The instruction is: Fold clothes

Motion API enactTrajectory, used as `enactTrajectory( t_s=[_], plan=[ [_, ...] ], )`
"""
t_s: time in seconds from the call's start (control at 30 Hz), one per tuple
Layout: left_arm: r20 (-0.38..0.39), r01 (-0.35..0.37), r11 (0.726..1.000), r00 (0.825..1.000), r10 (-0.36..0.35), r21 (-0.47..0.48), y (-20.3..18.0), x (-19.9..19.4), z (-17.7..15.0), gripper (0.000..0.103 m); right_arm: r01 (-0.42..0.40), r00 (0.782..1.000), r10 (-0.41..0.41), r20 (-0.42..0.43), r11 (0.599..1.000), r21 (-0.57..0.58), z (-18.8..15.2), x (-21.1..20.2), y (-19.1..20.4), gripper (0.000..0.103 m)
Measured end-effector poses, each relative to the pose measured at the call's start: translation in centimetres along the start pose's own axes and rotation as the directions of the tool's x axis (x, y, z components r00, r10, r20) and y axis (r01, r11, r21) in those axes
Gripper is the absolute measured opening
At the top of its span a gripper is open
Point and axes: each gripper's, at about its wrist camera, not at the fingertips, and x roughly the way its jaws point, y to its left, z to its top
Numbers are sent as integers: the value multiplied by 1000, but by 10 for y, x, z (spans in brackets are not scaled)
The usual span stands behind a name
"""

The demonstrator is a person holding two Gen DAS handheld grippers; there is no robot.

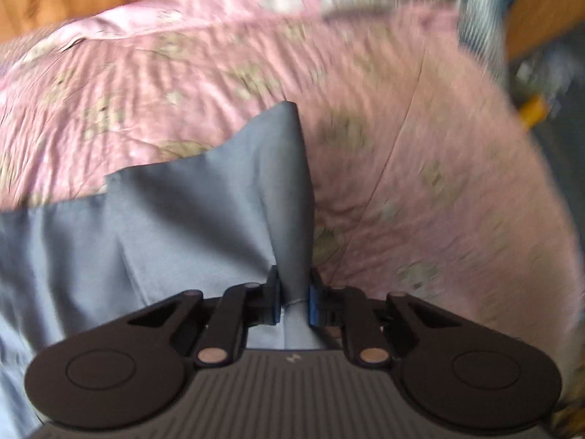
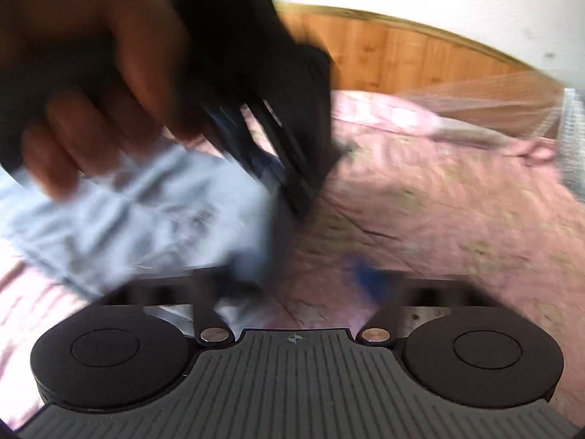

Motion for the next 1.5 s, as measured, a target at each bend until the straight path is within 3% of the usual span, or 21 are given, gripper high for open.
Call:
enactTrajectory(
  t_s=[0.07,0.13,0.17,0.2,0.37,0.5,0.57,0.63,0.67,0.77,0.87,0.93,1.0,1.07,1.17,1.27,1.37,1.5],
  plan=[
    [50,90,995,995,-88,-51,31,-29,-6,12,-13,999,13,-32,1000,-4,0,12,19,77],
    [101,144,985,986,-134,-95,67,-60,-14,12,-19,999,16,-31,996,-85,6,14,52,26],
    [121,147,981,984,-132,-127,91,-72,-21,12,-14,1000,11,-21,991,-134,10,13,69,16],
    [135,140,977,984,-118,-164,116,-83,-30,12,-8,1000,6,-11,982,-190,13,10,88,14],
    [117,118,931,990,-82,-347,225,-75,-71,12,-14,999,-13,-52,872,-489,7,15,181,9],
    [117,173,904,983,-138,-391,262,-55,-86,12,-9,993,-64,-99,795,-606,-9,27,218,9],
    [129,188,901,981,-148,-391,267,-55,-93,16,2,990,-90,-109,781,-624,-13,27,222,8],
    [152,185,898,979,-134,-398,272,-54,-98,29,-7,987,-92,-130,789,-614,-12,27,223,8],
    [168,193,893,976,-135,-406,275,-53,-102,30,-21,987,-79,-138,793,-609,-11,25,223,9],
    [205,236,887,965,-165,-398,276,-56,-111,37,-128,987,52,-150,818,-560,1,-2,223,13],
    [228,238,897,960,-160,-372,277,-56,-107,38,-198,979,159,-129,897,-395,25,-31,206,13],
    [238,222,909,961,-142,-354,276,-57,-100,36,-190,980,169,-102,948,-255,40,-34,191,14],
    [226,182,923,968,-108,-338,274,-56,-95,28,-165,982,147,-119,973,-161,48,-19,178,18],
    [223,170,923,970,-95,-345,273,-54,-94,27,-189,970,166,-179,975,-118,41,1,174,18],
    [218,151,922,973,-75,-356,273,-50,-93,26,-258,933,229,-279,963,-72,25,27,174,18],
    [221,160,921,972,-84,-355,276,-51,-95,31,-308,914,308,-264,950,42,45,11,154,18],
    [222,150,929,972,-76,-337,278,-54,-98,31,-290,940,302,-160,952,95,77,2,128,19],
    [226,81,943,974,-7,-322,268,-66,-99,33,-195,969,200,-143,980,51,117,47,107,18]
  ],
)
